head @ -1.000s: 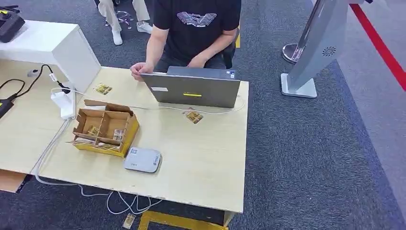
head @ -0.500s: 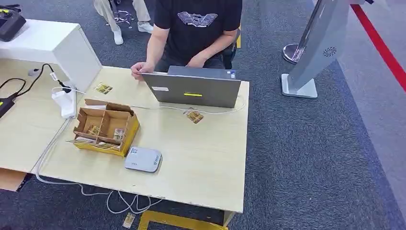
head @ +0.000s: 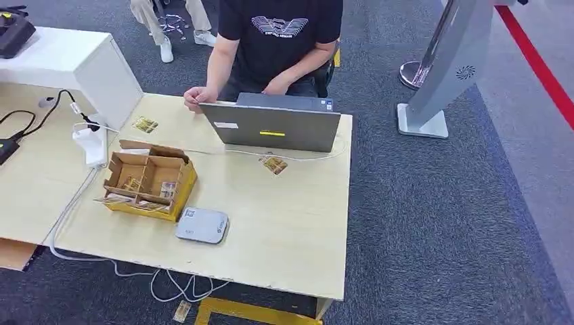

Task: Pass the card to the sensor for recognition and then transmit it.

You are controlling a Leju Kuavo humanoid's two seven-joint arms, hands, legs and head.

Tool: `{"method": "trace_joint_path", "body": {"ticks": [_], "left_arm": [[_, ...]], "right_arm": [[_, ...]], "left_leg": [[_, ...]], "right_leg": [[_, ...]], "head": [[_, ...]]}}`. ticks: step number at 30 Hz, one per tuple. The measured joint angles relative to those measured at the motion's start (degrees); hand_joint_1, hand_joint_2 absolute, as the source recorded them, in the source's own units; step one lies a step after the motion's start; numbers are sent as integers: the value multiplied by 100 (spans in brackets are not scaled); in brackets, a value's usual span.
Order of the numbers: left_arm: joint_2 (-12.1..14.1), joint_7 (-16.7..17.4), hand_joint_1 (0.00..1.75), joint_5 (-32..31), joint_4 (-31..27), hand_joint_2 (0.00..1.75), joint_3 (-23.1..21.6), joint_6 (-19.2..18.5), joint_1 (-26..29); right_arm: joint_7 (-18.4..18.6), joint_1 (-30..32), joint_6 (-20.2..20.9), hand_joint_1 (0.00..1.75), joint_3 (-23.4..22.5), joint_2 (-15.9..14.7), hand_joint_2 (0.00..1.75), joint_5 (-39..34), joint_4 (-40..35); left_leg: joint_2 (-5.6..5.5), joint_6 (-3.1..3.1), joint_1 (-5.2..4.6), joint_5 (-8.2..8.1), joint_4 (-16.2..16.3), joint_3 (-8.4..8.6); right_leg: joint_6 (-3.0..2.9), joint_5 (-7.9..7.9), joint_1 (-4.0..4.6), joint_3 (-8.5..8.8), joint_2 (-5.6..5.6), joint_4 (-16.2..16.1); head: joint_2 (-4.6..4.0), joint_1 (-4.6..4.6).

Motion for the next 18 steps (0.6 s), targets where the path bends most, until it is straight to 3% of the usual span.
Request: {"method": "trace_joint_path", "body": {"ticks": [7,18], "left_arm": [[-491,212,0,-55,-2,175,-1061,262,-335],[-684,256,0,-13,-20,175,-1385,282,-392]], "right_arm": [[13,-11,0,0,0,2,0,-92,-9],[18,-6,0,0,0,2,0,-100,-9]], "left_leg": [[21,0,0,1,0,3],[23,0,1,0,0,2]], "right_leg": [[2,3,0,-2,25,4],[1,3,1,-9,28,4]], "head": [[0,0],[0,-2]]}}
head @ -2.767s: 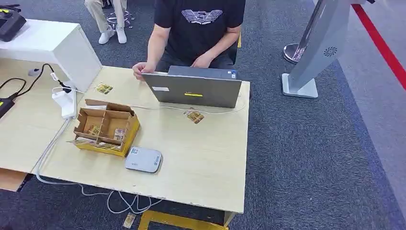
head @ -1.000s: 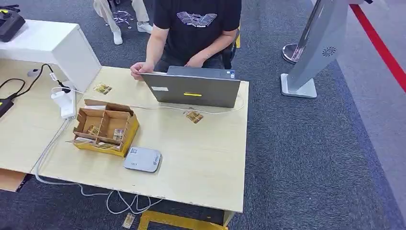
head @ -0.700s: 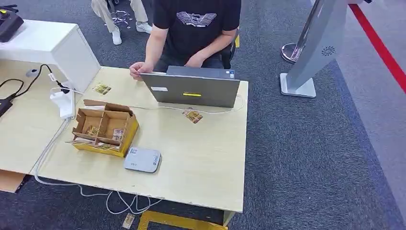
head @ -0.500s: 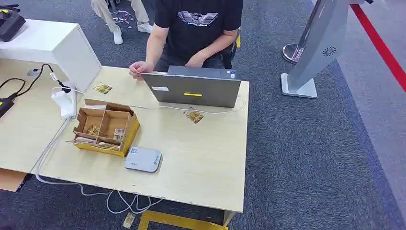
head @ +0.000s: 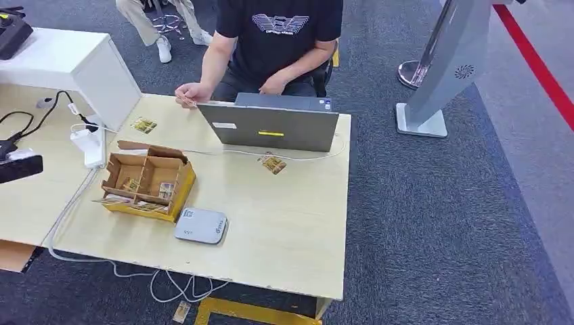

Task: Pass the card to the sensor for recognition and then transmit it.

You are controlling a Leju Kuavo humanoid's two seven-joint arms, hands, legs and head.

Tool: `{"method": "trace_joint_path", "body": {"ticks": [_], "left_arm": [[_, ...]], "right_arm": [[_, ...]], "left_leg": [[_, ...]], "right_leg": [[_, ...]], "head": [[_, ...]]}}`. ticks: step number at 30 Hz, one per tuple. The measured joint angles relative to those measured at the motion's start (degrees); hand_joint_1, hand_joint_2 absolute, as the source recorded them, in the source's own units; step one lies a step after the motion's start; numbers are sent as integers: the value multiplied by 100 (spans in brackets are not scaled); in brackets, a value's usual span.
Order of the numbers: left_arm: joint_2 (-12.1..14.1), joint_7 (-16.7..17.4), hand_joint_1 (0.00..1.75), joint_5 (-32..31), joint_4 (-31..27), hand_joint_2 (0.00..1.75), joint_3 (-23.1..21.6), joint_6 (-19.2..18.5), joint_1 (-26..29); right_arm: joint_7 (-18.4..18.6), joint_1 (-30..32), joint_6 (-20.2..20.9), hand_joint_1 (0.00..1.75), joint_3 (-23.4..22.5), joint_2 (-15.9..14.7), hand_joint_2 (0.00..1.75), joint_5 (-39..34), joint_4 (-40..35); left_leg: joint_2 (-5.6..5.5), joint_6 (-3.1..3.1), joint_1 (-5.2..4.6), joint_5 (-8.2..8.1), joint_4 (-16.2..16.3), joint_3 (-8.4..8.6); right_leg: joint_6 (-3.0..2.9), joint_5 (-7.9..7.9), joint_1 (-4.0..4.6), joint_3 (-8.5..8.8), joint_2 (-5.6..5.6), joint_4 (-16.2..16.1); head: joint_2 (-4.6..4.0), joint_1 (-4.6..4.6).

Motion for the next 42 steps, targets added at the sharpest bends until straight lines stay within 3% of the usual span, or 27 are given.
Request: {"method": "trace_joint_path", "body": {"ticks": [7,13,23,29,35,42], "left_arm": [[-210,-109,0,-85,-28,175,-217,-4,-120],[-726,-138,0,-352,-24,175,-612,177,-482],[-1377,20,0,-855,68,175,-1056,774,-692],[-2011,422,0,-1567,311,175,-1143,1633,-834],[-2590,485,0,-1609,701,175,-1158,1611,-916],[-2865,376,0,-1545,990,175,-1163,1552,-930]], "right_arm": [[0,0,0,0,0,0,0,20,0],[-4,-4,0,0,0,0,0,61,0],[17,1,0,0,2,0,0,98,-2],[28,-5,0,0,4,2,0,168,-18],[66,-4,0,0,4,2,0,168,-33],[68,0,0,0,4,2,0,157,-35]], "left_leg": [[-2,2,0,1,1,0],[-5,7,-4,5,3,0],[-1,6,-9,5,3,0],[-5,7,-10,5,3,0],[-3,11,-14,7,4,1],[-2,10,-14,7,4,0]], "right_leg": [[1,1,-1,2,-4,0],[5,5,-4,7,-6,0],[6,6,-8,0,-1,0],[6,7,-9,14,-4,0],[9,10,-13,15,-1,0],[8,10,-13,12,0,1]], "head": [[0,2],[0,2],[0,0],[0,0],[0,-2],[0,-2]]}}
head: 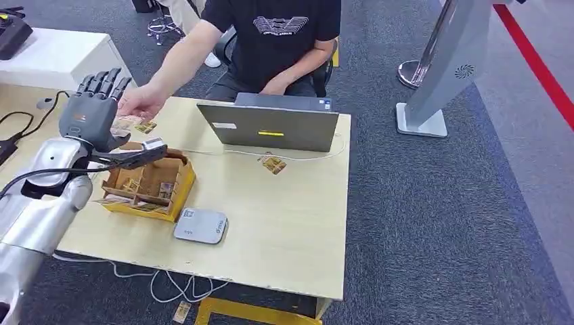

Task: Pass the card to the sensor for recognition and then transmit it.

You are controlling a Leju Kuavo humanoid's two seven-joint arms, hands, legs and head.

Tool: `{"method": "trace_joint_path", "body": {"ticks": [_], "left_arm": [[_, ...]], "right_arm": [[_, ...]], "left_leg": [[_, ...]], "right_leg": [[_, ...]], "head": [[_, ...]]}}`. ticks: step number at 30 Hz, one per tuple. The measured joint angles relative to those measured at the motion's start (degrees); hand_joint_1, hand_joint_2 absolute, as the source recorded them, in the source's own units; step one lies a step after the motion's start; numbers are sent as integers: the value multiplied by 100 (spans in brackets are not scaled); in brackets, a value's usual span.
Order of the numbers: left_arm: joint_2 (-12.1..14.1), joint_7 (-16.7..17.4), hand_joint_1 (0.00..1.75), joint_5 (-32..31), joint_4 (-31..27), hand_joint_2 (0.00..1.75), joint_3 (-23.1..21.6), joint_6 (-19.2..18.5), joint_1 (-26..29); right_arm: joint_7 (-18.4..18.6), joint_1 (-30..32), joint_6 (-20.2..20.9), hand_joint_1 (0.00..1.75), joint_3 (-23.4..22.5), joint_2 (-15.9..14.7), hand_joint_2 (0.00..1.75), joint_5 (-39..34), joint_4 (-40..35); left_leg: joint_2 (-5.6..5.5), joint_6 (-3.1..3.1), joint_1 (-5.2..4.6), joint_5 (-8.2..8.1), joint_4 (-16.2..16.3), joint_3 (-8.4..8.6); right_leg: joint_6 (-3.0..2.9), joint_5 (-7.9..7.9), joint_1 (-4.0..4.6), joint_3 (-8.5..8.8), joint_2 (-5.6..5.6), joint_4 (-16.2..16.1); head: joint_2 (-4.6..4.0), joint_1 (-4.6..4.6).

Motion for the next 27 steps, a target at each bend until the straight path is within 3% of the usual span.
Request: {"method": "trace_joint_path", "body": {"ticks": [10,11,12,14,15,27], "left_arm": [[-153,-2,0,0,186,175,-2,-75,-19],[-157,-2,9,-2,201,175,-4,-92,-20],[-162,-2,31,-4,216,175,-2,-96,-20],[-173,13,31,-9,240,175,-4,-135,-22],[-183,26,175,-18,256,175,-4,-160,-24],[-317,243,175,-129,501,175,-31,-378,-112]], "right_arm": [[-5,1,0,0,0,0,0,2,-2],[-11,0,0,0,0,0,0,4,-2],[-11,0,0,0,0,0,0,11,-2],[-11,1,0,0,0,0,0,9,-2],[-11,0,0,0,0,0,0,2,-2],[-11,0,0,0,0,0,0,-20,-2]], "left_leg": [[0,0,0,0,0,0],[0,0,0,0,0,0],[0,0,0,0,0,0],[0,0,0,0,0,0],[0,0,0,0,0,0],[0,0,0,0,0,0]], "right_leg": [[0,0,0,2,0,1],[0,0,0,2,0,1],[0,0,0,1,0,1],[0,0,0,2,0,1],[0,0,0,2,0,1],[0,0,0,1,-1,1]], "head": [[0,0],[0,0],[0,0],[0,0],[0,0],[0,0]]}}
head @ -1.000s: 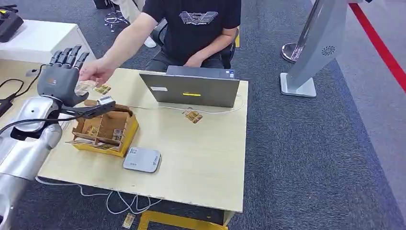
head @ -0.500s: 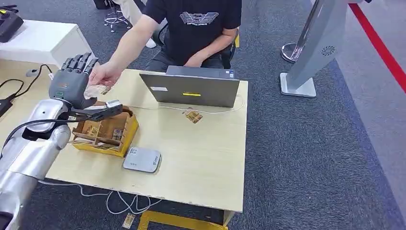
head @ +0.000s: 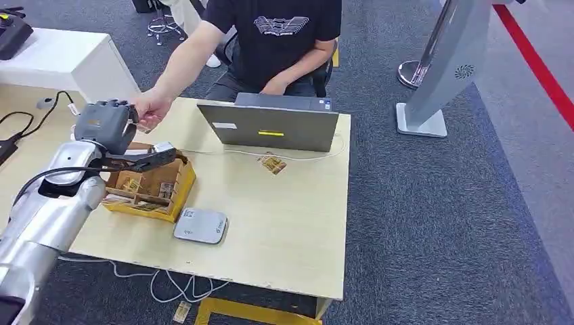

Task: Pass the card to the sensor for recognition and then transmit it.

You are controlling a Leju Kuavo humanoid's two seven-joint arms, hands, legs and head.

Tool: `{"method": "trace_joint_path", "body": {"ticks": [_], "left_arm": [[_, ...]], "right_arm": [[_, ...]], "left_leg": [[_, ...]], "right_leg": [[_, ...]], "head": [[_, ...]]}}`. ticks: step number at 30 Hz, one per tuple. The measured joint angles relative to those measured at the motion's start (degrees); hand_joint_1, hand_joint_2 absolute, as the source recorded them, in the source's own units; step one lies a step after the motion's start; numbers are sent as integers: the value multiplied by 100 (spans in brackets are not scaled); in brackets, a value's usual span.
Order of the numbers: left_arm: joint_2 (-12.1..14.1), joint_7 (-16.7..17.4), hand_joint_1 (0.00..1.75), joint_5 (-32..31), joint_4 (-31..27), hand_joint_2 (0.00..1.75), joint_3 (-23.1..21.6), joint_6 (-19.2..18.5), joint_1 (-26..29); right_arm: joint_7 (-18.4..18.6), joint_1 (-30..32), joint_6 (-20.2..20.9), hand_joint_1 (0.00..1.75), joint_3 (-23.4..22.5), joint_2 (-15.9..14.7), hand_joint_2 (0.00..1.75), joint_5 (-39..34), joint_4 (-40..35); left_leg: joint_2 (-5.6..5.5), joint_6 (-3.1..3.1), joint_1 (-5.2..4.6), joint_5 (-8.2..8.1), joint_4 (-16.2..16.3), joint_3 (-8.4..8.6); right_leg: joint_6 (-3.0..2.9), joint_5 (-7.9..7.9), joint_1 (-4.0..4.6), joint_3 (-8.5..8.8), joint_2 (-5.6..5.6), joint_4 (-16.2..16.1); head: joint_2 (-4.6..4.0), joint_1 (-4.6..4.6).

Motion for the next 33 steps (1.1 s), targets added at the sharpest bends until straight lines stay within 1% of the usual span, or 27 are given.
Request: {"method": "trace_joint_path", "body": {"ticks": [13,18,25,28,33], "left_arm": [[-64,42,175,5,313,175,-68,-72,-127],[-109,-59,175,83,409,175,-83,-107,-132],[-199,-107,175,162,463,175,-122,-98,-120],[-238,-188,175,271,481,175,-140,-90,-108],[-420,-347,175,420,483,175,-166,-48,-35]], "right_arm": [[0,0,0,0,2,0,0,33,-2],[0,-1,0,0,4,0,0,52,-2],[0,-1,0,0,9,0,0,92,-2],[2,0,0,0,15,0,0,105,-2],[7,-2,0,0,17,0,0,153,-2]], "left_leg": [[1,0,0,0,0,0],[1,0,0,0,0,0],[1,0,0,0,0,0],[0,0,0,0,0,0],[-1,0,-1,0,0,0]], "right_leg": [[0,0,0,0,1,0],[0,0,0,0,1,0],[0,0,0,1,1,0],[0,0,0,0,1,0],[0,0,0,2,-1,0]], "head": [[0,0],[2,0],[0,0],[0,0],[0,0]]}}
